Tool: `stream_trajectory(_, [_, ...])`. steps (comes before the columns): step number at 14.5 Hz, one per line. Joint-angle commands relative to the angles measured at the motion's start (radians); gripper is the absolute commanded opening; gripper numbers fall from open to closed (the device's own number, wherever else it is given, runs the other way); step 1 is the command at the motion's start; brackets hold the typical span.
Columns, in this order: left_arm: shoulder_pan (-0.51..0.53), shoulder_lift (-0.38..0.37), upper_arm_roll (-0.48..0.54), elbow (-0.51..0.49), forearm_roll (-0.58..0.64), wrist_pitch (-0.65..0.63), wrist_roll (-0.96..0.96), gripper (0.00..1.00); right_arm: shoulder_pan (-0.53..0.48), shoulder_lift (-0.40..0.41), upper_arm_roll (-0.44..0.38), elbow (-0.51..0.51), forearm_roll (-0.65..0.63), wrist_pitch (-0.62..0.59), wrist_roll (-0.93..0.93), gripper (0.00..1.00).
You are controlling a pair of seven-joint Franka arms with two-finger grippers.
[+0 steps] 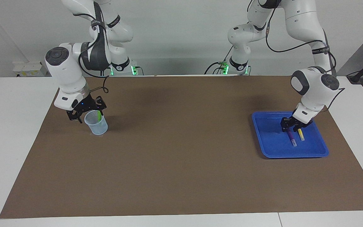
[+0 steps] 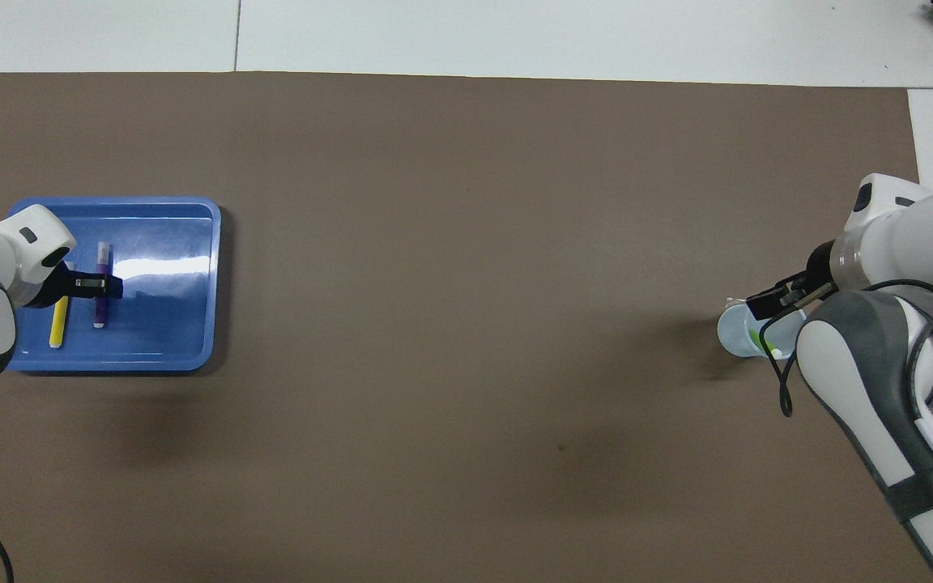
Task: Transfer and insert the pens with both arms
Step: 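Drop the green pen into the white cup with the right gripper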
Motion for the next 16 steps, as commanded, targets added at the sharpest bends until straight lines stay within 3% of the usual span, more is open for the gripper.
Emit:
stream_trajectory(1, [0.014,0.038,-0.007,0.018,0.019,0.046,0.010,0.62,0.002,-0.014,0.011,0.024,0.090,-0.025,0.010,1.00])
stream_trajectory(6, [0.011,0.068,-0.009,0.032,0.019,0.088,0.008,0.58,0.047,-0.031,0.021,0.092,0.406,-0.077,0.065,1.00])
stream_trajectory(8, [0.009,0.084,-0.009,0.047,0.019,0.088,0.008,0.50,0.056,-0.045,0.041,0.104,0.478,-0.077,0.099,1.00])
stream_trajectory(11, [0.002,0.084,-0.009,0.047,0.019,0.089,0.007,0.01,0.079,-0.072,0.089,0.110,0.541,-0.074,0.137,1.00])
stream_trajectory(13, [0.002,0.086,-0.009,0.047,0.019,0.100,0.002,0.00,0.099,-0.072,0.090,0.109,0.595,-0.037,0.169,1.00])
stream_trajectory(16, [0.002,0.086,-0.009,0.046,0.019,0.103,-0.002,0.00,0.186,-0.054,0.090,0.099,0.596,0.189,0.353,1.00])
